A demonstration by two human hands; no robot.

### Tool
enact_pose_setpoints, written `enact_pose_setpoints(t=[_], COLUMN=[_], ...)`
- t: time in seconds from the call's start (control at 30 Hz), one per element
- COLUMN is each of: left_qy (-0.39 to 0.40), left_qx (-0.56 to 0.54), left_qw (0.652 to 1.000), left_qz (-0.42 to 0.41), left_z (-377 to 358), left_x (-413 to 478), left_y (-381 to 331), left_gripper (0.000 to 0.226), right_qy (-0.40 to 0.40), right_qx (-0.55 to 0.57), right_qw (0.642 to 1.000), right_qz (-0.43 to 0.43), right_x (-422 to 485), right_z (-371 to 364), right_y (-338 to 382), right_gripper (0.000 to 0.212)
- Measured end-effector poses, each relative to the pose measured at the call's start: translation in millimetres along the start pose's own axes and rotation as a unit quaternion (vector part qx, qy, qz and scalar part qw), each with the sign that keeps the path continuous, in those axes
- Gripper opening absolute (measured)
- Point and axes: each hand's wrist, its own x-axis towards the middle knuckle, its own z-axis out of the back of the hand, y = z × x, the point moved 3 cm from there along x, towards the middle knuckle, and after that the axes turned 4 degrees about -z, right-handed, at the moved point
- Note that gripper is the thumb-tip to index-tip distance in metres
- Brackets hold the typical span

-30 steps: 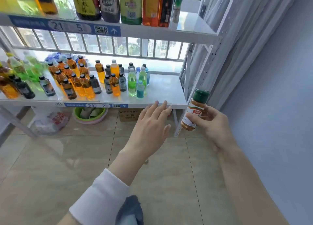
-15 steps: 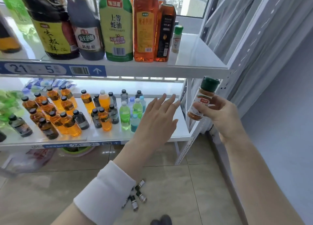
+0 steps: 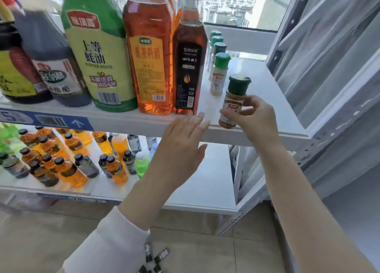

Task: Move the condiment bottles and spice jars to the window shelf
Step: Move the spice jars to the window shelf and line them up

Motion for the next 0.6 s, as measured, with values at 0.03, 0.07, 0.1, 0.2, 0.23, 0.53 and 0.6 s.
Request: enact_pose_setpoints(t=[0.03, 0.07, 0.1, 0.2, 0.23, 0.53, 0.6], left_qy=[0.000, -0.002, -0.006, -0.019, -0.021, -0.038, -0.038], left_qx=[0.001, 0.001, 0.003, 0.009, 0.011, 0.015, 0.012], left_qw=[1.000, 1.000, 1.000, 1.000, 1.000, 0.999, 0.999], left_qz=[0.007, 0.012, 0.016, 0.015, 0.014, 0.011, 0.012], left_z=[-2, -3, -5, -8, -10, -20, -20], left_x=[4, 7, 10, 17, 18, 20, 18], left_y=[3, 6, 8, 12, 13, 13, 12], left_gripper=[0.046, 0.046, 0.047, 0.045, 0.045, 0.044, 0.045], right_qy=[0.003, 0.004, 0.006, 0.003, 0.001, 0.005, 0.006], right_qx=[-0.010, -0.019, -0.027, -0.039, -0.044, -0.034, -0.031], right_qw=[1.000, 1.000, 1.000, 0.999, 0.999, 0.999, 0.999], right_qz=[0.006, 0.011, 0.014, 0.019, 0.023, 0.041, 0.043], right_x=[10, 19, 27, 42, 45, 52, 51], right_z=[-5, -8, -12, -19, -20, -31, -32], right_y=[-2, -4, -6, -13, -15, -22, -24], right_gripper=[0.042, 0.044, 0.045, 0.044, 0.044, 0.054, 0.057])
